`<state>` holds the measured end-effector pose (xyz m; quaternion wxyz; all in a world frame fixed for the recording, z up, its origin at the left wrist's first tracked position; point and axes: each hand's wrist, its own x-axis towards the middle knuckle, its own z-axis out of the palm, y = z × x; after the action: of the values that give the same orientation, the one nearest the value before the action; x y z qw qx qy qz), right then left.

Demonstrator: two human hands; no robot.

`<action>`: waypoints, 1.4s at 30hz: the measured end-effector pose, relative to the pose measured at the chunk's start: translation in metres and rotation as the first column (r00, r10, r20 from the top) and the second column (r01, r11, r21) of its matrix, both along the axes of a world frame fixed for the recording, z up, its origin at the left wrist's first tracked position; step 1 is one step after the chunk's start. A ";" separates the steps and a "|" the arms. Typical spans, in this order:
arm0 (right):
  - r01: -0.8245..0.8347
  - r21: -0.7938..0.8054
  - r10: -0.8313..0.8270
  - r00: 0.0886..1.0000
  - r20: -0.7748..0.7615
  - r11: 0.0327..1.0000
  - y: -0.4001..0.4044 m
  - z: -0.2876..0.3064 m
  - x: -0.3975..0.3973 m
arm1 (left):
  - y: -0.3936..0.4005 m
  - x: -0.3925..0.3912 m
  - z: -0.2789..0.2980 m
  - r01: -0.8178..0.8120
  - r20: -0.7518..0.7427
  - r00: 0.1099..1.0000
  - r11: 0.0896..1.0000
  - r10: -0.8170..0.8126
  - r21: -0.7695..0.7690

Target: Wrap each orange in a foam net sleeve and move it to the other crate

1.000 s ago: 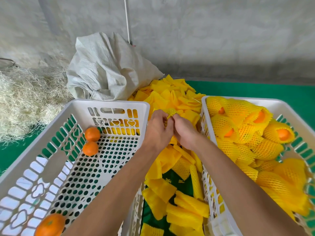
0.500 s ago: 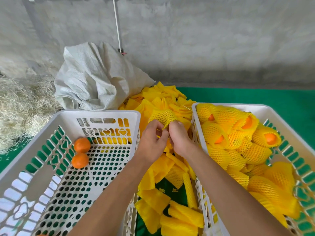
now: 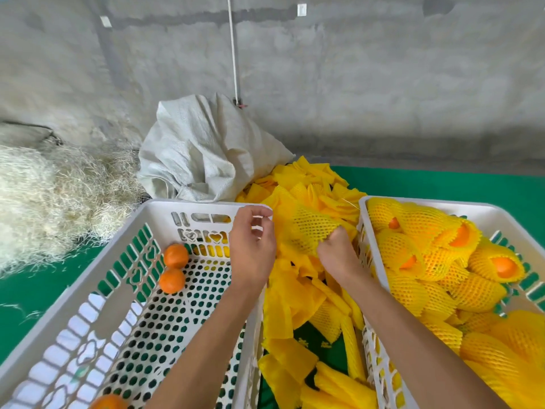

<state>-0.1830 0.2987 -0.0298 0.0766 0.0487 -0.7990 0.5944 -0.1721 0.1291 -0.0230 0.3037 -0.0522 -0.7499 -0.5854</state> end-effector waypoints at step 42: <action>0.015 -0.141 -0.017 1.000 -0.018 0.990 0.000 -0.004 -0.004 | 0.017 0.007 0.005 0.051 0.193 0.978 0.985 -0.083 0.167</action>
<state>-0.1870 0.2986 -0.0339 0.0922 0.0424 -0.7548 0.6481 -0.1651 0.1461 -0.0176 0.2102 0.0060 -0.7246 -0.6564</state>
